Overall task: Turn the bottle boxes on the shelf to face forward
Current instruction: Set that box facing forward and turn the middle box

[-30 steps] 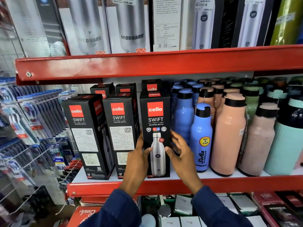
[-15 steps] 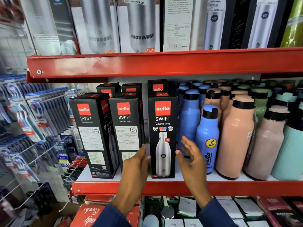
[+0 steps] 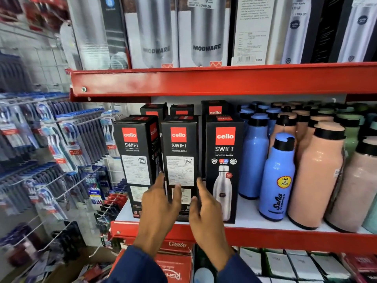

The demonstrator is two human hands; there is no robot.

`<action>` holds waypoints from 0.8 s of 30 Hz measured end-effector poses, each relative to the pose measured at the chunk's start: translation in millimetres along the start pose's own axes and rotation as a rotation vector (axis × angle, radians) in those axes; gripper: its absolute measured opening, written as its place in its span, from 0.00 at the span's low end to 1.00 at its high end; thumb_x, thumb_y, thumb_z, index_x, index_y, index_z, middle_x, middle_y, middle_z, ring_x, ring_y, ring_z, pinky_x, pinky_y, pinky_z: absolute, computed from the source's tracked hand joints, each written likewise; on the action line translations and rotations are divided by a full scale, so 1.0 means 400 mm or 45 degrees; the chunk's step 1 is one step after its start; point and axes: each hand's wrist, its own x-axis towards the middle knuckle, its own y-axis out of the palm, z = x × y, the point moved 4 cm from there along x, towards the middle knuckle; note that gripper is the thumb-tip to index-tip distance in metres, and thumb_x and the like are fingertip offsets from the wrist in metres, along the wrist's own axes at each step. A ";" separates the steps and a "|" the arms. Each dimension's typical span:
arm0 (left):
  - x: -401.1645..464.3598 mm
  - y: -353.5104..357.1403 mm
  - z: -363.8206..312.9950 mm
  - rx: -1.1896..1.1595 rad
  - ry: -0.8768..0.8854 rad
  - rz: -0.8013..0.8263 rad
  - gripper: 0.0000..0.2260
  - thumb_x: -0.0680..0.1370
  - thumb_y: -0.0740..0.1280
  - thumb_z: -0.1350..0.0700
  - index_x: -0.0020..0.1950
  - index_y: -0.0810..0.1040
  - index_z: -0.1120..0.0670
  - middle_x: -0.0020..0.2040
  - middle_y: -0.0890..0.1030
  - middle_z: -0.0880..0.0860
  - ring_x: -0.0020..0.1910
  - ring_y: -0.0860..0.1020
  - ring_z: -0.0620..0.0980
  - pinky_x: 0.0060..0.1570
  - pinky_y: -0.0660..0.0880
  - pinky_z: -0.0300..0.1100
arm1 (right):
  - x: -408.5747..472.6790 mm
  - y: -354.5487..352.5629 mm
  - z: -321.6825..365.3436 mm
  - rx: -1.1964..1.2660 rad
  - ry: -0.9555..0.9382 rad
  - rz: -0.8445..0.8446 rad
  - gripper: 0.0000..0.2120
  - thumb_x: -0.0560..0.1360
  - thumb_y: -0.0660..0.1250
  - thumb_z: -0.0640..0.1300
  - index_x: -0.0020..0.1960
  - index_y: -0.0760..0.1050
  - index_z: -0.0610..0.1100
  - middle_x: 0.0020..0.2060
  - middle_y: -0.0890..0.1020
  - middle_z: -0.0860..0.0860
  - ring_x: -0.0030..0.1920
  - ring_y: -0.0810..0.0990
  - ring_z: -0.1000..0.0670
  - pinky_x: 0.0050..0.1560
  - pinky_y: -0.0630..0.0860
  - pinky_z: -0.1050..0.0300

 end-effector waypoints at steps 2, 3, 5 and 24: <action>0.010 0.006 0.004 -0.101 -0.047 0.058 0.19 0.80 0.67 0.50 0.67 0.74 0.59 0.32 0.78 0.47 0.27 0.73 0.40 0.31 0.68 0.30 | 0.008 0.014 0.001 -0.033 0.053 -0.002 0.26 0.81 0.56 0.43 0.78 0.56 0.47 0.72 0.72 0.47 0.71 0.72 0.48 0.70 0.68 0.57; 0.012 0.006 0.005 -0.167 -0.072 0.087 0.17 0.80 0.67 0.52 0.66 0.75 0.59 0.31 0.75 0.43 0.27 0.75 0.38 0.31 0.69 0.26 | 0.013 0.020 -0.002 -0.039 0.084 -0.011 0.26 0.81 0.56 0.42 0.78 0.57 0.47 0.67 0.77 0.43 0.66 0.76 0.42 0.65 0.72 0.52; 0.011 0.005 0.010 -0.246 -0.097 0.110 0.15 0.80 0.68 0.53 0.64 0.76 0.58 0.31 0.74 0.40 0.30 0.78 0.34 0.32 0.70 0.23 | 0.019 0.020 -0.011 -0.032 0.131 -0.049 0.25 0.80 0.56 0.41 0.77 0.58 0.48 0.59 0.81 0.37 0.53 0.82 0.41 0.53 0.78 0.55; -0.019 -0.098 0.050 -0.736 -0.058 0.011 0.33 0.62 0.76 0.44 0.66 0.73 0.43 0.53 0.85 0.39 0.52 0.84 0.40 0.51 0.81 0.41 | -0.073 -0.092 0.089 0.399 -0.148 -0.537 0.15 0.78 0.60 0.39 0.57 0.79 0.52 0.51 0.84 0.59 0.54 0.82 0.55 0.54 0.79 0.61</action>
